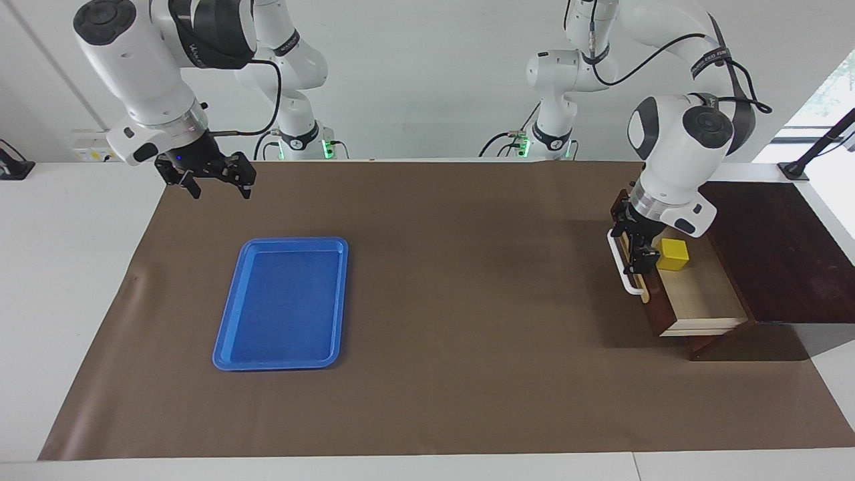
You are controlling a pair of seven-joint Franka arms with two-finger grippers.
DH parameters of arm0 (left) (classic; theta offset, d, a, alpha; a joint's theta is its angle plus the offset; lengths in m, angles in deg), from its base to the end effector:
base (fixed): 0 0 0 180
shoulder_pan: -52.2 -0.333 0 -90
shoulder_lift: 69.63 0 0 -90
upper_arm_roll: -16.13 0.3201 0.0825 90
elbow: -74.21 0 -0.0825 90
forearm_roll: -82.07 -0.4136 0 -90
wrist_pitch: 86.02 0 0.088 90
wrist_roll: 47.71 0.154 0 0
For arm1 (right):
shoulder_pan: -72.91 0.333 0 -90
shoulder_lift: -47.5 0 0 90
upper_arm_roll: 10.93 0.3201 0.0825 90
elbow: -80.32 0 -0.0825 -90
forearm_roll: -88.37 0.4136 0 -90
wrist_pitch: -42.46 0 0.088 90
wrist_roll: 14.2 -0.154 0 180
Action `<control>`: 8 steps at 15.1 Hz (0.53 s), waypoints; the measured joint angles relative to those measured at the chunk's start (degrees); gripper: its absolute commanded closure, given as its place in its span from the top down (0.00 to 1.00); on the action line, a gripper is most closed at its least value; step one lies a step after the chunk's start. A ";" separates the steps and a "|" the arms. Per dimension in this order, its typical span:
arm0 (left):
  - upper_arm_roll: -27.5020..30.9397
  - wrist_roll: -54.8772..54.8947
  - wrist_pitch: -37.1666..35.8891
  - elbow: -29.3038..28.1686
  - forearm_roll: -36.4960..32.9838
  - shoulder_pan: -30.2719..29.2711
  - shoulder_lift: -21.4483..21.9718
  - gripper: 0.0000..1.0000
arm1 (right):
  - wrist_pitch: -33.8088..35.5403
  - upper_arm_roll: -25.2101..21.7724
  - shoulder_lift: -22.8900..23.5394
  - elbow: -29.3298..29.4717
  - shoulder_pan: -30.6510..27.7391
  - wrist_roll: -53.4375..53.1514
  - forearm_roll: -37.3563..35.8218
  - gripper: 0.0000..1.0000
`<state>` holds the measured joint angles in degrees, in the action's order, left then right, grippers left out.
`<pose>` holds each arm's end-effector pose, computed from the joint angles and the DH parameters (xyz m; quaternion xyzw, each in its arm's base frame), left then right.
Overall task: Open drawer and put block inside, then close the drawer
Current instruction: 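Push the drawer shut with the left gripper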
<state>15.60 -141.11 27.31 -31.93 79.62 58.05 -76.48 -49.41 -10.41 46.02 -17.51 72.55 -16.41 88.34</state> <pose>0.6187 -0.0645 0.4020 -0.7309 -0.6823 -0.0165 0.0100 0.5701 0.0016 0.5310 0.9991 -0.0179 -0.0391 0.0012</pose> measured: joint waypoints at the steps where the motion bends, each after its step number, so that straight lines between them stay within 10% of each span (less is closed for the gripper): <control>1: 0.05 0.60 0.54 -0.38 -0.30 -0.71 0.00 1.00 | 0.10 0.07 -0.01 0.00 0.00 0.00 0.00 1.00; 8: 0.08 7.02 1.83 -0.70 -1.41 -6.20 0.11 1.00 | 0.26 0.14 -0.03 0.00 -0.26 0.00 0.00 1.00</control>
<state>15.68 -134.09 29.14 -32.63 78.21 51.85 -76.38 -49.15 -10.27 45.98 -17.51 72.30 -16.41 88.34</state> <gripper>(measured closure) 0.000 0.000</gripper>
